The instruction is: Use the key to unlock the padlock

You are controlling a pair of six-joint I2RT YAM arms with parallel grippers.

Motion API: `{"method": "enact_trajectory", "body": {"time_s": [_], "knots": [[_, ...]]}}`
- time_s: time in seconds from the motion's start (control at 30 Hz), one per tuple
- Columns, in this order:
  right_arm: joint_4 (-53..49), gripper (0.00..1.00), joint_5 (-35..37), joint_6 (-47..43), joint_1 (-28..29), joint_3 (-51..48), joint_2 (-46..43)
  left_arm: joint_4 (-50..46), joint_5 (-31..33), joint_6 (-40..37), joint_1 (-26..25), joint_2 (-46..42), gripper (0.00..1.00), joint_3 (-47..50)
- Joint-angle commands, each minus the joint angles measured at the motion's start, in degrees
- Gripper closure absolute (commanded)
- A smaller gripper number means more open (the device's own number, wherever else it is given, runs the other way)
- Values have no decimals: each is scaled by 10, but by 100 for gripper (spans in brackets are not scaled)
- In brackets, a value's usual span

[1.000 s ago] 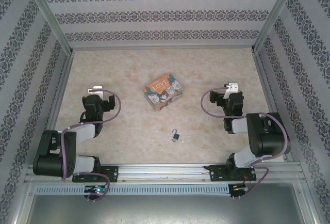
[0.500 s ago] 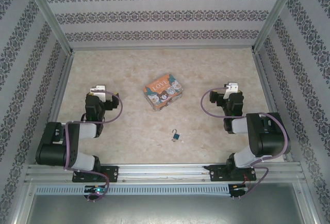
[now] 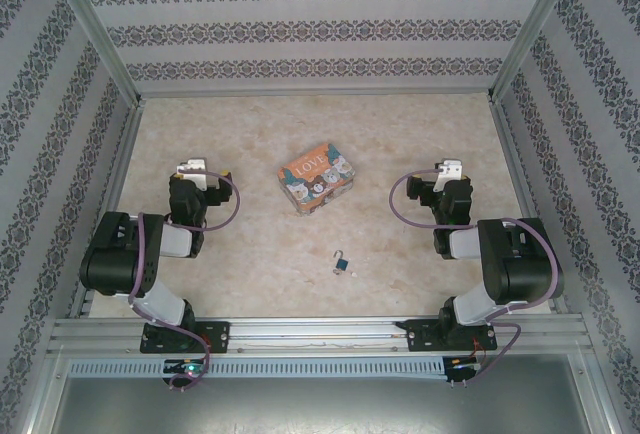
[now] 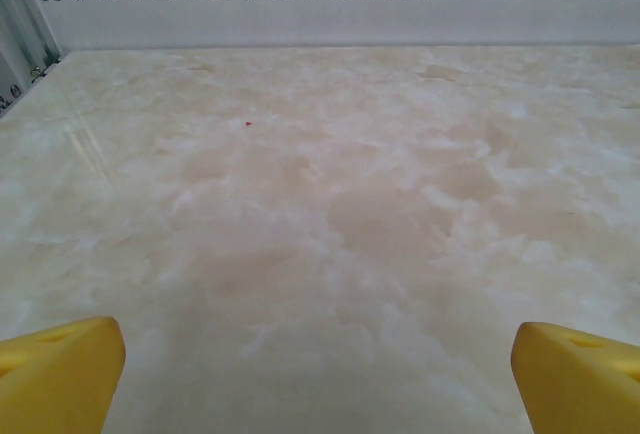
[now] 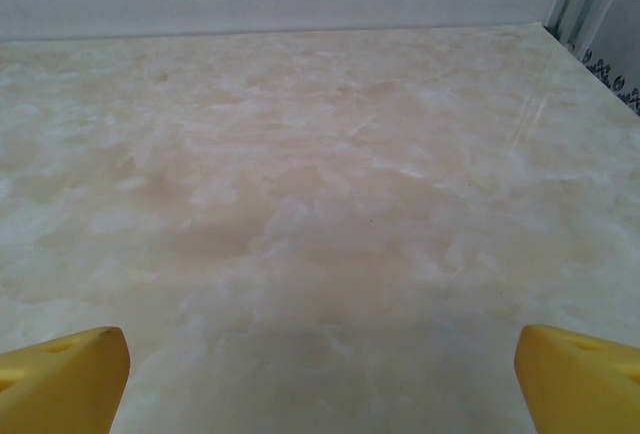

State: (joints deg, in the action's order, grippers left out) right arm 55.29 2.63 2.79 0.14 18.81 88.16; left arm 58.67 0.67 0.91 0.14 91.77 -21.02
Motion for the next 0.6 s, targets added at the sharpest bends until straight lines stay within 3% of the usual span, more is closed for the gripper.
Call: {"method": "enact_trajectory", "body": {"time_s": [0.0, 0.57], "knots": [[0, 2, 8, -1, 5, 22, -4, -13, 7, 10, 8, -4, 1, 4], [-9, 2, -4, -8, 6, 27, -3, -19, 4, 9, 8, -4, 1, 0]]}}
